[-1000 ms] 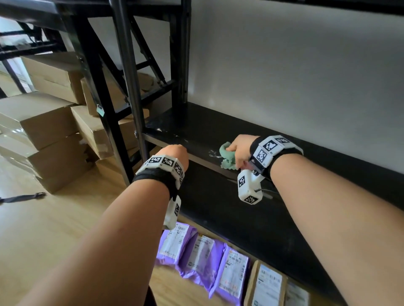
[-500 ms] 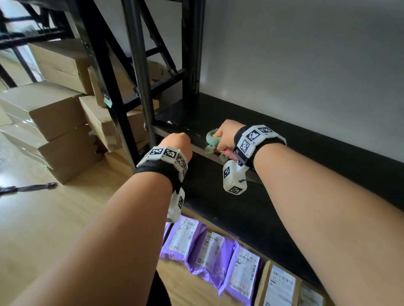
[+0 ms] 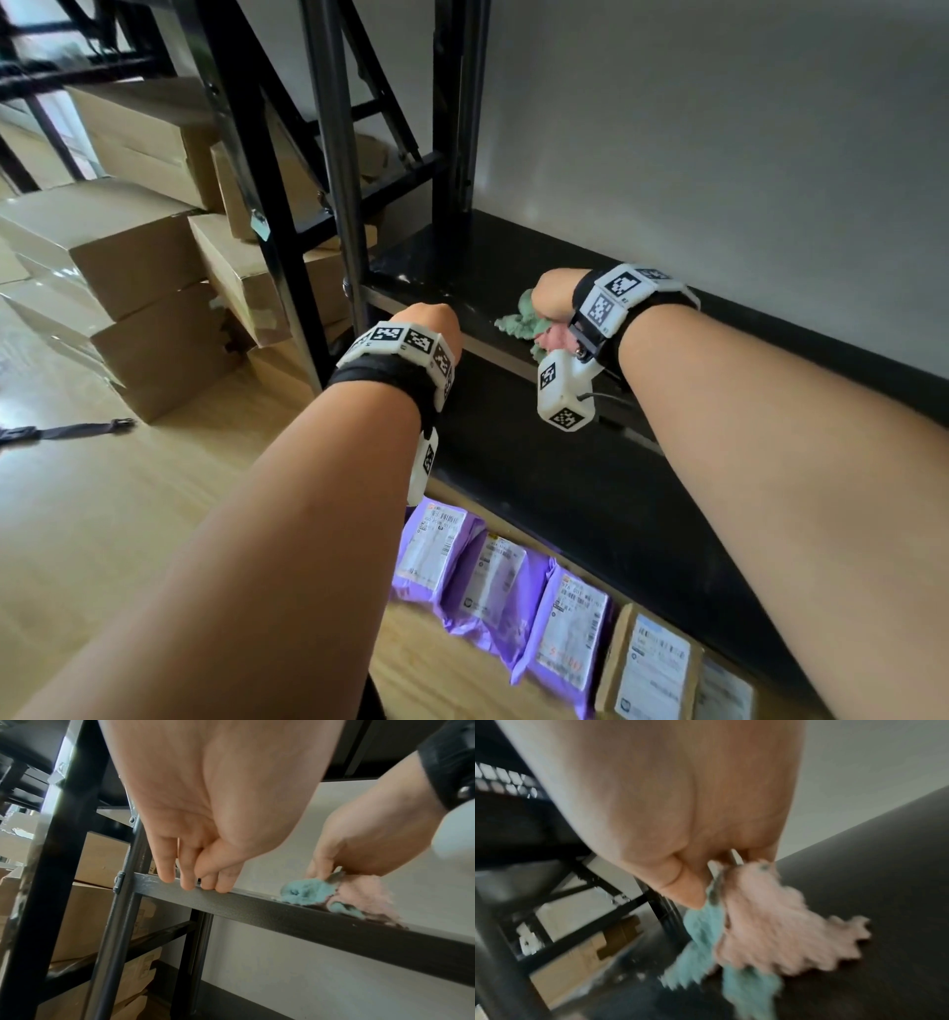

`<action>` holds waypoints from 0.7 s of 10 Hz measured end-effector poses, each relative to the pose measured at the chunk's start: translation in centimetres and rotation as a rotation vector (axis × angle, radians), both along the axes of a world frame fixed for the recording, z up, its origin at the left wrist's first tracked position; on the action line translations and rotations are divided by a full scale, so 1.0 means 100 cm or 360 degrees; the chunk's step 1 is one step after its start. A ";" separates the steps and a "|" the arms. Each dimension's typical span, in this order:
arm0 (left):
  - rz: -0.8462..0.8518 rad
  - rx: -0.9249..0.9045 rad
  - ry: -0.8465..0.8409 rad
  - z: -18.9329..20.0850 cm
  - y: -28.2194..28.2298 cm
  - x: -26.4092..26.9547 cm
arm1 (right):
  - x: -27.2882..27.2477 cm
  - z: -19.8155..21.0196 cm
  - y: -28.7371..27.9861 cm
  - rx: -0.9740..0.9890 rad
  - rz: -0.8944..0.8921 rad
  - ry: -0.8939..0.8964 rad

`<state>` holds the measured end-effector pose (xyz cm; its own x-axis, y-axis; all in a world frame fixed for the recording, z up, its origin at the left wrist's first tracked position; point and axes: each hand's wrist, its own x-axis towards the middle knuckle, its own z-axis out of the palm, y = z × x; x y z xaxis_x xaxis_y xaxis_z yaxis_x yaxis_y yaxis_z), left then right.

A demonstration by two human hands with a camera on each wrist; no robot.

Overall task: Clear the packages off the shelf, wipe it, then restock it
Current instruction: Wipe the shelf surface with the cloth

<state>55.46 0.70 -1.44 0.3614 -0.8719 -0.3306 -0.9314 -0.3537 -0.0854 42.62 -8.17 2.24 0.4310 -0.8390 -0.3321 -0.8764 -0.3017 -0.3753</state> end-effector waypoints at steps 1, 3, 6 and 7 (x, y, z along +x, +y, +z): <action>0.0014 -0.0001 -0.0010 0.003 0.004 0.001 | -0.005 0.008 0.002 0.0037 0.0080 0.0162; 0.0122 -0.0193 0.0153 -0.004 0.011 0.009 | -0.005 0.007 0.013 -0.0020 0.0114 0.0251; 0.0323 -0.0350 0.0182 -0.010 0.013 0.043 | 0.039 -0.008 0.005 -0.0155 0.0064 0.0332; 0.0320 -0.0376 0.0199 -0.011 0.013 0.051 | 0.062 -0.011 0.005 -0.0204 0.0107 0.0312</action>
<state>60.61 2.04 -2.50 0.5031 -0.8452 -0.1804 -0.8392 -0.5277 0.1318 48.78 -7.64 1.10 0.4251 -0.8512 -0.3079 -0.9051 -0.3961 -0.1546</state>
